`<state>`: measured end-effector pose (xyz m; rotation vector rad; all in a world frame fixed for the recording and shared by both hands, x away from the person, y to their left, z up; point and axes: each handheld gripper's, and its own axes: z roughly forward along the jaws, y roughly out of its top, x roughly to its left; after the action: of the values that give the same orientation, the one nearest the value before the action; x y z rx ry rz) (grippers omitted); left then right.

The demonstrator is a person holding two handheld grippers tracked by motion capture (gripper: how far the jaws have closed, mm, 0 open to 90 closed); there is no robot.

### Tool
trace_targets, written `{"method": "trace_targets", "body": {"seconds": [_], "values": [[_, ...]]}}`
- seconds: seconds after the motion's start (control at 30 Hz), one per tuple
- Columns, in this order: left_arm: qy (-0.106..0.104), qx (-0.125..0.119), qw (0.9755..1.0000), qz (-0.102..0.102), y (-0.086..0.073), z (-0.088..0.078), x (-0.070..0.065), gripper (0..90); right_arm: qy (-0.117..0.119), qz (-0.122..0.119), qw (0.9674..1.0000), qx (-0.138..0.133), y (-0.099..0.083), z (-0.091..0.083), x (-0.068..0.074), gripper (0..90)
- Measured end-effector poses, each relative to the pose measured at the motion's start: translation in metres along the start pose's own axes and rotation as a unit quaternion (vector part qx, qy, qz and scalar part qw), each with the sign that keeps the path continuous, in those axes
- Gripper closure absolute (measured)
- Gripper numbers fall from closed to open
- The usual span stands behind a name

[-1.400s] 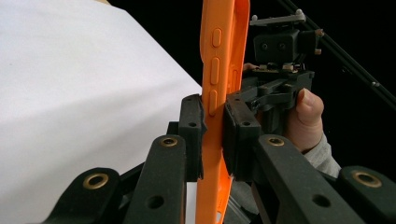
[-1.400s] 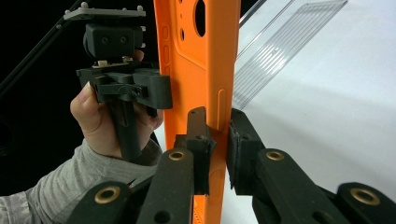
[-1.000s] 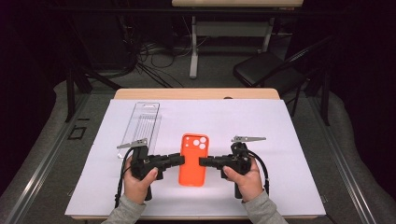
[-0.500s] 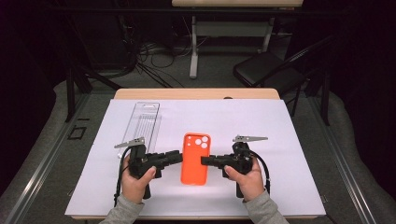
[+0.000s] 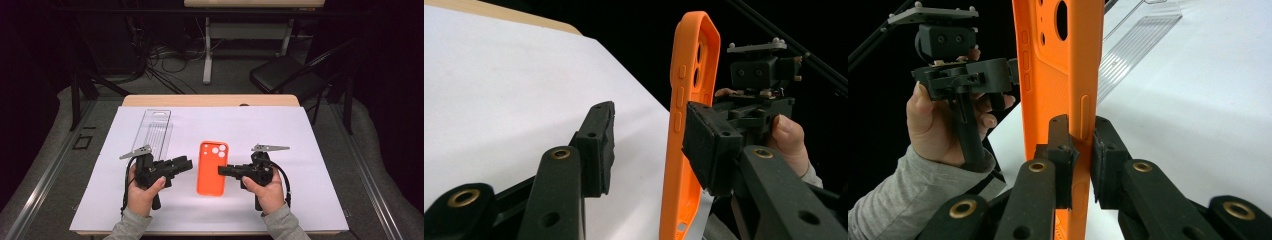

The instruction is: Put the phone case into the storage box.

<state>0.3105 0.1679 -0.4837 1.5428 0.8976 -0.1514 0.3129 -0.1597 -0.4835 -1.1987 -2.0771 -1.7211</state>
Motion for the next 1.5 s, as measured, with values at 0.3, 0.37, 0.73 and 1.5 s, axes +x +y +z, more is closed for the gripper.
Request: {"method": "trace_targets", "body": {"seconds": [0.3, 0.37, 0.73, 1.5], "values": [[0.056, -0.003, 0.9979, 0.033, 0.000, -0.001, 0.000, 51.7, -0.011, -0.005, 0.9999, 0.000, 0.000, -0.002, -0.001, 81.2], [0.061, -0.001, 0.9974, 0.039, 0.000, 0.000, 0.000, 50.7, -0.013, -0.007, 0.9999, 0.002, 0.000, -0.002, -0.001, 81.1], [0.091, 0.013, 0.9929, 0.075, 0.003, 0.000, -0.003, 50.1, -0.016, -0.009, 0.9998, 0.000, 0.000, -0.002, -0.001, 81.2], [0.142, 0.021, 0.9782, 0.150, 0.017, -0.015, -0.009, 45.1, -0.046, -0.039, 0.9981, 0.011, -0.003, 0.006, 0.006, 81.1]]}}
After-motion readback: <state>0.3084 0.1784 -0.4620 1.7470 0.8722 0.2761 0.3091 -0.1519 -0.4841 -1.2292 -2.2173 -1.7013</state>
